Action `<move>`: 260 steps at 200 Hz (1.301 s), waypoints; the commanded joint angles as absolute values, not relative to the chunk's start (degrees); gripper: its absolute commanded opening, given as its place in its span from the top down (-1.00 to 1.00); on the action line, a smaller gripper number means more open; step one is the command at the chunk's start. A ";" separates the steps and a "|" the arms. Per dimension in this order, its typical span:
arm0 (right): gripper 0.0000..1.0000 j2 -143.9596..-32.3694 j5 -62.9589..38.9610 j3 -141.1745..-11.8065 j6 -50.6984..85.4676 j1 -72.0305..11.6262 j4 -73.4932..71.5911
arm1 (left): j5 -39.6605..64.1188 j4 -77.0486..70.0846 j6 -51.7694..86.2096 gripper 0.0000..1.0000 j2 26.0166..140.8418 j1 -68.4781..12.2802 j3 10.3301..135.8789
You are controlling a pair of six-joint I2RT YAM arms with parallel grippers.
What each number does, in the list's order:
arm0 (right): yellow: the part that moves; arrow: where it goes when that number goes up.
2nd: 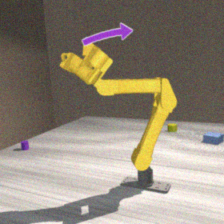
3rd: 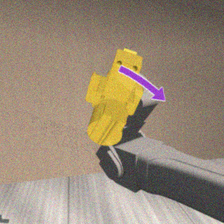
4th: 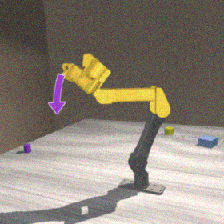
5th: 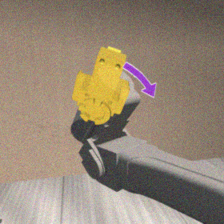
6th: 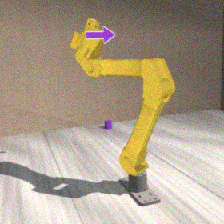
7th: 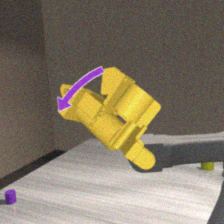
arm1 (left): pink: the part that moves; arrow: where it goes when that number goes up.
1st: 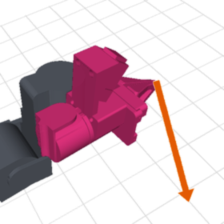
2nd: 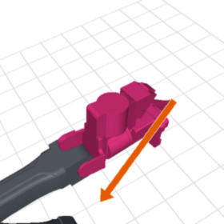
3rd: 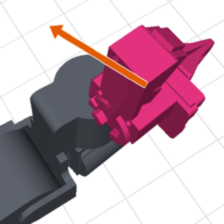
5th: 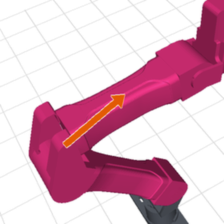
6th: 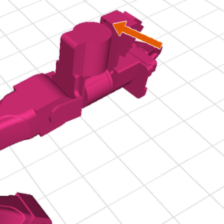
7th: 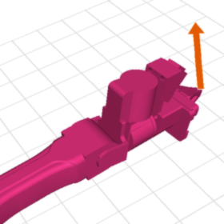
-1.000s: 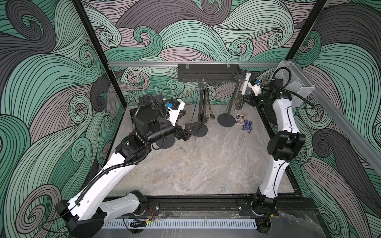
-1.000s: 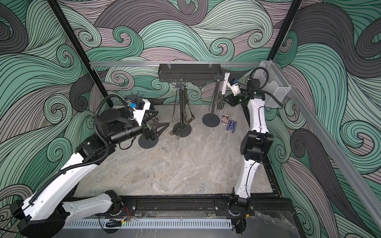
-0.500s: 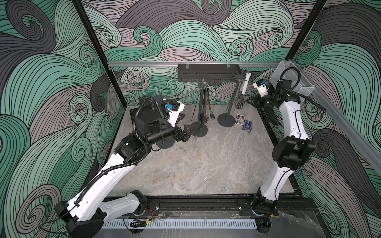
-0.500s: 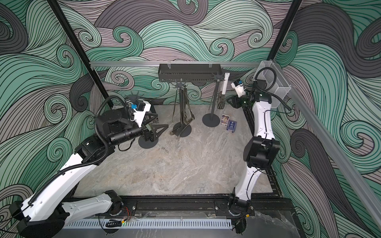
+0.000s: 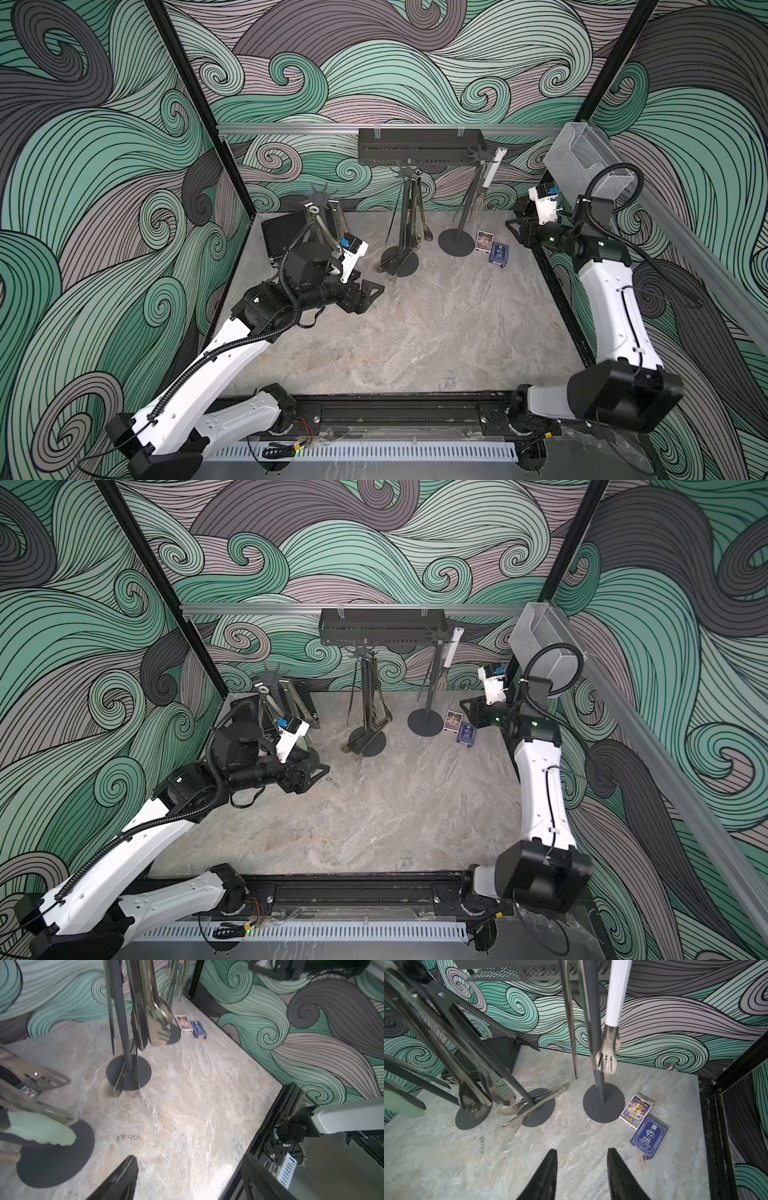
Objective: Hang food tongs on kitchen utensil racks
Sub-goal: Pick up the food tongs from the center of the board.
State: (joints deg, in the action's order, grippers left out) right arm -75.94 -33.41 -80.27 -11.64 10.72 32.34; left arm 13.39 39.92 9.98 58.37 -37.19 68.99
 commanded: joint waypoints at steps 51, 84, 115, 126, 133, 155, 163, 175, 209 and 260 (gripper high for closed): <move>0.22 -69.02 -19.79 -68.23 8.19 -8.74 26.47 | 17.05 36.43 14.22 -0.46 56.39 -36.82 58.77; 0.27 -68.83 -21.62 -60.97 18.10 -10.45 19.65 | 16.88 34.02 14.77 -0.46 54.24 -36.82 55.75; 0.33 -71.98 -21.69 -56.35 25.82 -13.01 12.24 | 16.35 33.41 14.67 -0.46 53.96 -36.90 54.52; 0.36 -73.54 -21.35 -54.74 28.82 -14.15 8.29 | 15.99 33.27 14.62 -0.46 53.80 -36.82 54.10; 0.37 -74.75 -20.42 -53.73 30.73 -15.09 5.85 | 15.70 33.10 14.55 -0.46 53.73 -36.80 53.82; 0.32 -80.29 -17.85 -51.36 38.11 -17.52 -2.74 | 15.30 32.20 14.43 -0.46 52.96 -36.83 52.90; 0.26 -82.92 -16.72 -51.31 40.47 -18.37 -5.20 | 15.29 31.94 14.44 -0.46 52.83 -36.85 52.70; 0.23 -87.17 -15.39 -51.92 43.78 -19.77 -8.89 | 15.42 31.82 14.52 -0.46 52.74 -36.86 52.56; 0.14 -97.63 -8.54 -55.93 49.84 -23.61 -15.02 | 15.56 32.08 14.68 -0.46 52.41 -36.87 52.43; 0.05 -111.50 -6.84 -58.95 61.11 -24.26 -29.72 | 15.82 31.58 15.04 -0.46 50.75 -36.89 51.44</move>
State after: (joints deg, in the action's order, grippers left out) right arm -107.04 -9.26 -57.08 53.47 -24.40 -19.22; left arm 15.70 32.56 14.41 52.01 -37.19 51.62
